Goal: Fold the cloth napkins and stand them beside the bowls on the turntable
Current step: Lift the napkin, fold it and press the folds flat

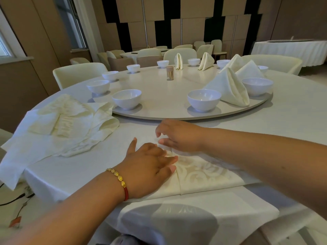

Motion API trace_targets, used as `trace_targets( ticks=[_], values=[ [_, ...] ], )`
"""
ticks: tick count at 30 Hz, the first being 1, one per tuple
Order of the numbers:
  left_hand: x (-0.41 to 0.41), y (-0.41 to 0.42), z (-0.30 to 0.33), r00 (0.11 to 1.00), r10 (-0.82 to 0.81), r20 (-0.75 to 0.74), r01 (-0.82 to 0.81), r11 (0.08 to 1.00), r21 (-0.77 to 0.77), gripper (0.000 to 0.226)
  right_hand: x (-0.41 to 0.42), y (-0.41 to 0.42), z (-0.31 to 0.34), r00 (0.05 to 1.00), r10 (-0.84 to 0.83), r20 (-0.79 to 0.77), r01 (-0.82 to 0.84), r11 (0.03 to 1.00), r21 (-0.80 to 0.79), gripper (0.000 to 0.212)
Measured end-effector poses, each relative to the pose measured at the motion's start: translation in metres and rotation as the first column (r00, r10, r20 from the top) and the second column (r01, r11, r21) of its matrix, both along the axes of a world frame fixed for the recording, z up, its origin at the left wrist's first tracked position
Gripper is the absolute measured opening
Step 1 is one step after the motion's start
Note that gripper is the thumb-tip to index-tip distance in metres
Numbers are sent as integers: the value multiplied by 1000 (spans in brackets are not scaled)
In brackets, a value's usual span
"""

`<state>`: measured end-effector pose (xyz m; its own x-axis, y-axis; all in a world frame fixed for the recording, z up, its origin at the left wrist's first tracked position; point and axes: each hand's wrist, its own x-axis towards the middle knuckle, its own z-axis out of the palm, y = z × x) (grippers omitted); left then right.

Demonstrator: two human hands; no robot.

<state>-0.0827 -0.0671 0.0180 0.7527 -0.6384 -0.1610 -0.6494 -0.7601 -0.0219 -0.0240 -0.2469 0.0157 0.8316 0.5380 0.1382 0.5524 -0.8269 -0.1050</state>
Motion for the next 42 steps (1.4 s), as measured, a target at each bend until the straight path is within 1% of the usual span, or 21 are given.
trace_targets(
  ticks=[3, 5, 7, 9, 11, 14, 17, 19, 21, 26, 28, 32, 33, 34, 36, 37, 38, 39, 40, 41, 42],
  values=[
    [0, 2, -4, 1000, 12, -3, -12, 1000, -24, 46, 12, 9, -5, 996, 64, -67, -66, 997, -27, 19],
    [-1, 3, -7, 1000, 20, -7, -20, 999, -36, 46, 16, 12, -9, 992, 58, -116, -61, 998, -21, 23],
    [-1, 3, -8, 1000, 22, -11, -22, 999, -45, 46, 16, 12, -11, 992, 24, -128, -27, 999, -24, 28],
    [2, 1, -5, 1000, 16, -9, -16, 998, -63, 46, 13, 12, -11, 994, -31, -106, 24, 997, -70, 28],
    [5, -4, -1, 1000, 18, 9, -17, 997, -77, 48, 10, 11, -10, 995, -89, -51, 83, 989, -120, 25],
    [3, -15, -1, 998, 65, 22, -62, 992, -107, 50, 6, 4, -13, 975, -222, 27, 224, 968, -118, 26],
    [-7, -28, -8, 989, 141, -39, -145, 975, -169, 52, -2, -8, -20, 915, -399, 64, 404, 909, -104, 31],
    [-13, -36, -15, 983, 176, -58, -182, 975, -130, 58, -12, -14, -23, 855, -512, 77, 518, 852, -82, 31],
    [-16, -41, -19, 980, 189, -61, -194, 977, -86, 62, -24, -20, -24, 809, -583, 72, 587, 805, -86, 31],
    [-15, -43, -25, 985, 164, -44, -166, 986, -31, 66, -53, -34, -20, 757, -654, 4, 646, 747, -155, 25],
    [-14, -42, -27, 989, 144, -21, -145, 989, -23, 67, -62, -39, -20, 736, -676, -31, 668, 734, -126, 25],
    [-12, -41, -30, 995, 99, 4, -99, 995, -24, 65, -78, -47, -20, 736, -677, -7, 674, 734, -87, 27],
    [-12, -42, -30, 996, 93, 5, -93, 995, -24, 64, -80, -46, -19, 739, -673, 33, 672, 734, -94, 27],
    [-12, -42, -31, 996, 90, 7, -90, 996, -23, 64, -82, -46, -20, 744, -659, 114, 668, 741, -74, 29],
    [-13, -42, -32, 995, 96, 15, -95, 995, -24, 64, -83, -44, -20, 734, -602, 312, 614, 786, 71, 44],
    [-13, -42, -32, 995, 99, 21, -98, 995, -27, 64, -85, -42, -18, 751, -567, 338, 546, 821, 164, 56],
    [-13, -42, -33, 995, 98, 28, -97, 995, -32, 64, -87, -39, -17, 797, -498, 342, 437, 866, 242, 68],
    [-13, -42, -33, 995, 95, 32, -93, 995, -40, 64, -90, -37, -17, 860, -407, 309, 331, 904, 270, 81],
    [-13, -42, -33, 995, 91, 32, -89, 995, -54, 63, -93, -35, -18, 922, -318, 221, 258, 930, 260, 91],
    [-14, -42, -33, 996, 89, 26, -87, 994, -70, 63, -96, -33, -21, 966, -241, 93, 214, 947, 239, 98],
    [-14, -42, -32, 996, 88, 19, -86, 993, -83, 63, -99, -33, -23, 981, -189, -37, 193, 957, 217, 102]
  ],
)
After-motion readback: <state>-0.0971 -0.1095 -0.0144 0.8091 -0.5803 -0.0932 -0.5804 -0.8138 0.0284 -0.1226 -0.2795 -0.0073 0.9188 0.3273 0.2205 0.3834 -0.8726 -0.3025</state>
